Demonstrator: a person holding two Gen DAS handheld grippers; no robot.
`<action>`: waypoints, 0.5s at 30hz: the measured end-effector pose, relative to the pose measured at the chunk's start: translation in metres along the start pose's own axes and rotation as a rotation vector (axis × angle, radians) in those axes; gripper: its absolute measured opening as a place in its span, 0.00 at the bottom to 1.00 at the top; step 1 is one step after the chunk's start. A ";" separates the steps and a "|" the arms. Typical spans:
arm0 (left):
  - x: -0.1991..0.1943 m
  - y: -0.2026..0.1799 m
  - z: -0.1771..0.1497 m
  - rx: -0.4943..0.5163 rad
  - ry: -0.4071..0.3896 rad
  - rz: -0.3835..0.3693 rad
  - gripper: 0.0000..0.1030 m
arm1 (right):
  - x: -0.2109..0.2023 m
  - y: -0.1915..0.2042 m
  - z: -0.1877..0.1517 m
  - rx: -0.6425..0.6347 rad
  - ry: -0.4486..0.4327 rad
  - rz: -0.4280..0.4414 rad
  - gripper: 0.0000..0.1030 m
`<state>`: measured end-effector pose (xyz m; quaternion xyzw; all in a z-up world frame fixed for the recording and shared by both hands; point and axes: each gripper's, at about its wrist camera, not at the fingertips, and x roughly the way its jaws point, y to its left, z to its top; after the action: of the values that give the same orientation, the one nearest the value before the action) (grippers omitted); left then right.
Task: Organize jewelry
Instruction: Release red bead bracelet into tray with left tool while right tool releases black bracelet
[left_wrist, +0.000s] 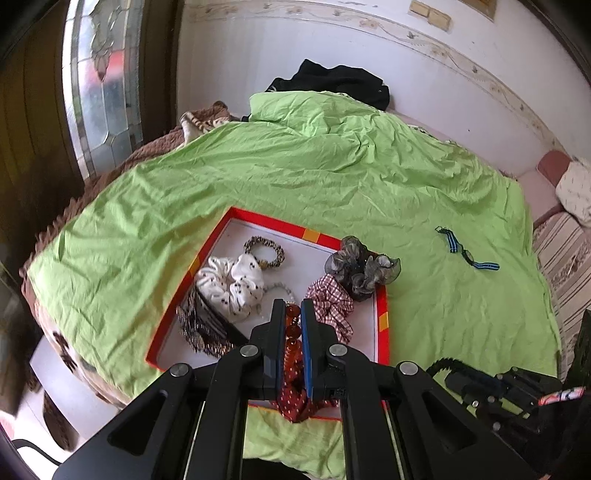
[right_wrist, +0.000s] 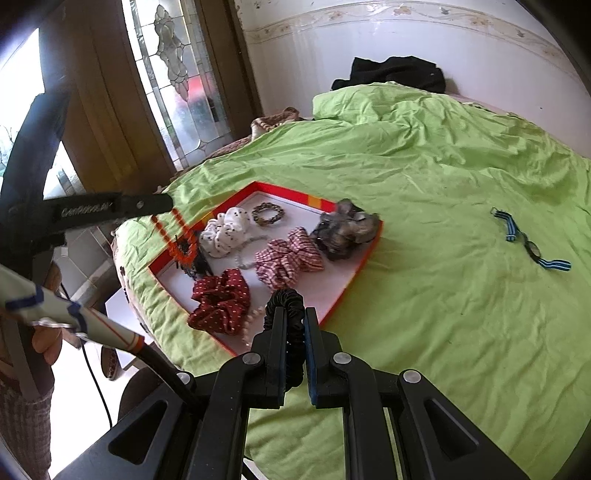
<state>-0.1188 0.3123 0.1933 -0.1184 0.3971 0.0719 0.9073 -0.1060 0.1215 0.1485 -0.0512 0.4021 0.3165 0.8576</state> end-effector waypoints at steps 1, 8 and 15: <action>0.002 -0.001 0.003 0.010 0.001 0.002 0.07 | 0.001 0.001 0.001 -0.002 0.000 0.002 0.09; 0.024 -0.012 0.030 0.066 0.029 -0.019 0.07 | 0.007 0.005 0.008 0.001 -0.008 0.015 0.09; 0.051 -0.029 0.049 0.111 0.048 -0.011 0.07 | 0.019 0.005 0.014 0.015 -0.008 0.036 0.09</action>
<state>-0.0435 0.2997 0.1922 -0.0718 0.4216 0.0417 0.9030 -0.0904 0.1403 0.1449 -0.0360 0.4019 0.3292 0.8537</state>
